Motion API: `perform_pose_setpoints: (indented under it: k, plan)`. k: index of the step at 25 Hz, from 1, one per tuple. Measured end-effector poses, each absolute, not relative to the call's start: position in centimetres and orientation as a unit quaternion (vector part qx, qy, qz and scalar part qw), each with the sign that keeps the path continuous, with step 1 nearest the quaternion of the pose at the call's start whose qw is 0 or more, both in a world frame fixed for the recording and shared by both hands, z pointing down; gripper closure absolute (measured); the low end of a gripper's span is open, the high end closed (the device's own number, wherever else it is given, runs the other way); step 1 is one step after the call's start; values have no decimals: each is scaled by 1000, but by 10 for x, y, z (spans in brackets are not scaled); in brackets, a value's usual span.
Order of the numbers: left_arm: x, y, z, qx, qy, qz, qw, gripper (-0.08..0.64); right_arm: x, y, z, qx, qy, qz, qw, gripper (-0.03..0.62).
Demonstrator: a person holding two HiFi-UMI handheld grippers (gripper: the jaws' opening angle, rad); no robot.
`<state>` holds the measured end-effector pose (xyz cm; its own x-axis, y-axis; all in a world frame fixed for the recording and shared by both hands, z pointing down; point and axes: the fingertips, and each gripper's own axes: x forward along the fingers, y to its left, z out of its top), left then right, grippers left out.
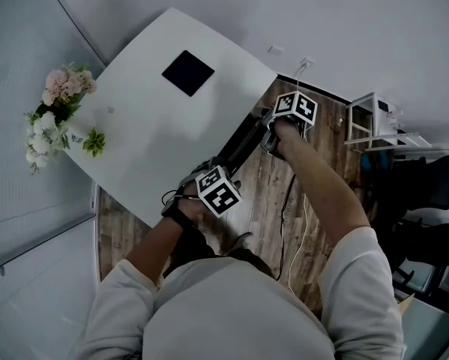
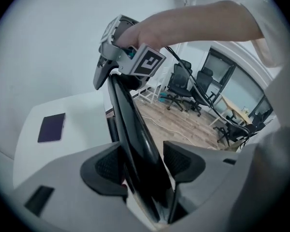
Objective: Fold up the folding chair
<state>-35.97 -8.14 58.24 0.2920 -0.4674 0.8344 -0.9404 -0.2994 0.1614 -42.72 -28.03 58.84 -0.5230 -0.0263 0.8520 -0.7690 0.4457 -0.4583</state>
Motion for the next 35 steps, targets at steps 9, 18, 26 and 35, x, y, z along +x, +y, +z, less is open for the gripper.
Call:
perform_pose_setpoints:
  k: [9, 18, 26, 35]
  plan:
    - [-377, -77, 584, 703, -516, 351, 341, 299, -444, -270, 580, 212, -785, 447, 374, 273]
    - [-387, -75, 538, 661, -595, 357, 286, 291, -371, -270, 507, 169, -852, 400, 293, 270]
    - [-346, -130, 447, 669, -658, 287, 190, 291, -192, -285, 405, 250, -928, 194, 197, 276]
    - [-228, -182, 356, 748, -633, 184, 81, 291, 7, -254, 315, 396, -913, 28, 94, 291]
